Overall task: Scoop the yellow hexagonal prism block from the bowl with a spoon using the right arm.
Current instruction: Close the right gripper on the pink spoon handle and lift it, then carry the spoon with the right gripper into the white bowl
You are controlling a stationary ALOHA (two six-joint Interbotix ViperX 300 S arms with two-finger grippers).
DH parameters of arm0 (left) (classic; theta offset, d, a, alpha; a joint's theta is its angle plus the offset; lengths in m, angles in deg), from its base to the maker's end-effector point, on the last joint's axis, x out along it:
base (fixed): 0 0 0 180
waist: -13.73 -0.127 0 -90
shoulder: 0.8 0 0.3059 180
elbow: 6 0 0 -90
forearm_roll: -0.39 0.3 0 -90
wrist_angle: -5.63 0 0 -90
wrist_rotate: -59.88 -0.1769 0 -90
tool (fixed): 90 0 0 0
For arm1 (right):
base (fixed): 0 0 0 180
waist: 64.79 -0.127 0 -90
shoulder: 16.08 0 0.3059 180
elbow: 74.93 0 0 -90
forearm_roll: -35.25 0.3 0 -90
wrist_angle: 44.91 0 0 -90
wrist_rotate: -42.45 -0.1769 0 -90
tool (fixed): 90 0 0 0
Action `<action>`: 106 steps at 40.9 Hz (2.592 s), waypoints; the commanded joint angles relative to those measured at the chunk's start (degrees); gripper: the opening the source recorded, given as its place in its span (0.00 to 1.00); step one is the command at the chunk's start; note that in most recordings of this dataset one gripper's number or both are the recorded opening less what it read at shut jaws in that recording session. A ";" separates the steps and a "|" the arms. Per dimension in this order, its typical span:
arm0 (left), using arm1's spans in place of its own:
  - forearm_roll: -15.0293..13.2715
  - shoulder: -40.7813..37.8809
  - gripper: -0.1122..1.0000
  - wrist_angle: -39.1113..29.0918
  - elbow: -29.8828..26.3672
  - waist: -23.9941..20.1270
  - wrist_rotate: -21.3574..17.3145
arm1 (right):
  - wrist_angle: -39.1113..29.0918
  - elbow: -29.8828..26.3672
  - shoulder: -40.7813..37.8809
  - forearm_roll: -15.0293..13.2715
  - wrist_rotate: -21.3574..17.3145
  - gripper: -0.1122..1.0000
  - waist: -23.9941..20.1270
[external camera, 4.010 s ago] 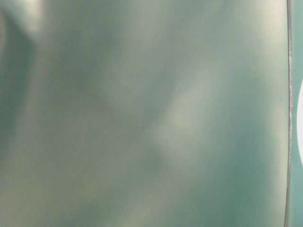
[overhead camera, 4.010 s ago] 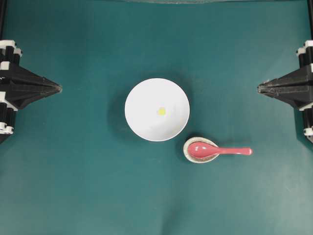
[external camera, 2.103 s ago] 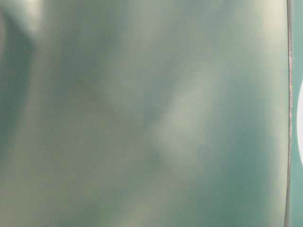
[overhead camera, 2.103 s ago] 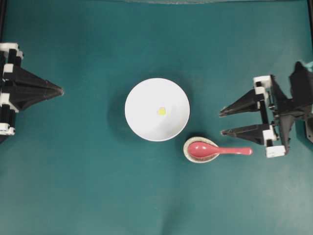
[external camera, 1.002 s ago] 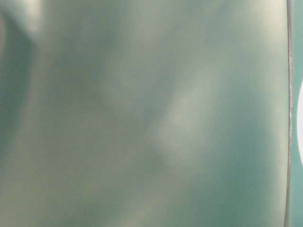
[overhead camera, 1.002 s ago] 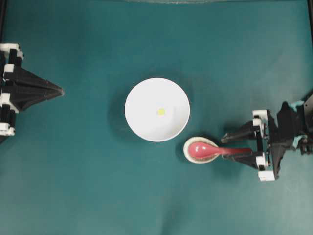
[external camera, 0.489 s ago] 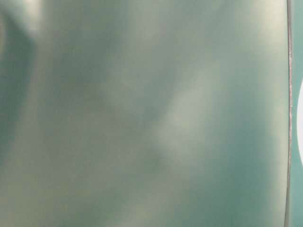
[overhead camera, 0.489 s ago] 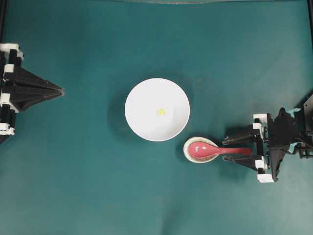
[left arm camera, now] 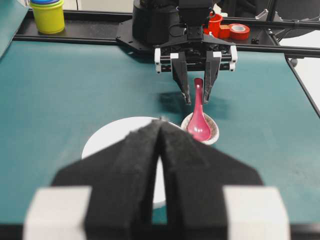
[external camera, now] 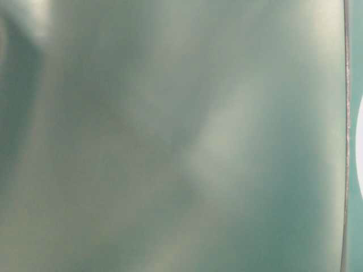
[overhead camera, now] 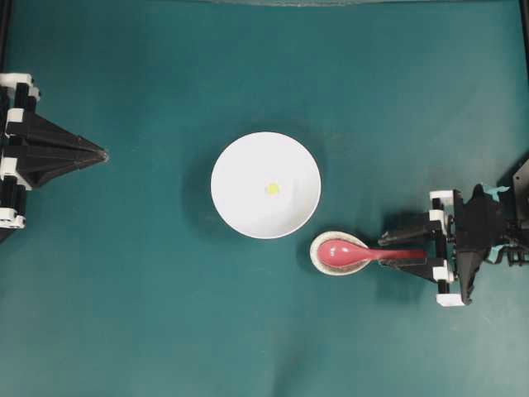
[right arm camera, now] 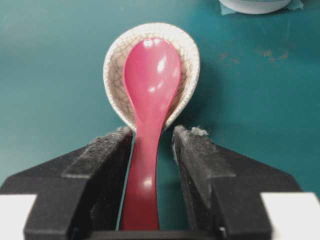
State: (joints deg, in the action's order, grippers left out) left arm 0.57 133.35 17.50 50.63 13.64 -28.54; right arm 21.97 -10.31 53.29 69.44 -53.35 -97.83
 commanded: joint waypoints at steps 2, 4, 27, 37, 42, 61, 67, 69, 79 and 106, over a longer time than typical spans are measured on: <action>0.18 -0.35 0.09 0.26 -1.67 -0.09 0.00 | -0.70 -0.70 0.44 -0.18 0.70 0.50 -0.26; 0.18 -0.35 0.09 0.26 -1.76 -0.09 0.00 | -1.05 -0.70 0.53 -0.09 0.70 0.49 -0.26; 0.18 -0.35 0.09 0.26 -1.67 -0.09 0.00 | -1.14 -1.14 0.53 -0.18 2.99 0.49 -0.26; 0.26 -0.35 0.09 0.26 -1.76 -0.09 0.00 | -0.88 -1.23 0.53 -0.09 3.08 0.49 -0.26; 0.26 -0.35 0.09 0.35 -1.67 -0.09 0.00 | -0.35 -1.14 1.05 0.00 3.16 0.41 -0.26; 0.44 -0.26 0.09 0.26 -1.76 -0.09 -0.09 | -6.50 -0.70 12.92 0.00 4.39 0.30 0.44; 0.44 -0.35 0.09 0.62 -1.76 -0.09 -0.18 | -11.78 -1.76 18.72 -0.09 6.42 0.30 2.99; 0.44 -0.26 0.09 0.70 -1.76 -0.09 -0.18 | -13.71 -2.29 20.39 -0.09 7.29 0.30 4.04; 0.44 -0.09 0.09 1.41 -1.76 -0.09 -0.62 | -27.60 -7.12 28.74 -0.09 11.95 0.30 12.74; 0.44 -0.09 0.09 1.85 -1.76 -0.09 -0.88 | -78.49 -29.53 30.85 -2.02 18.98 0.30 39.64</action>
State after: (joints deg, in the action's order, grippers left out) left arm 0.83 133.52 18.91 50.54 13.64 -29.24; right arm -52.56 -36.68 84.40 68.30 -34.45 -59.60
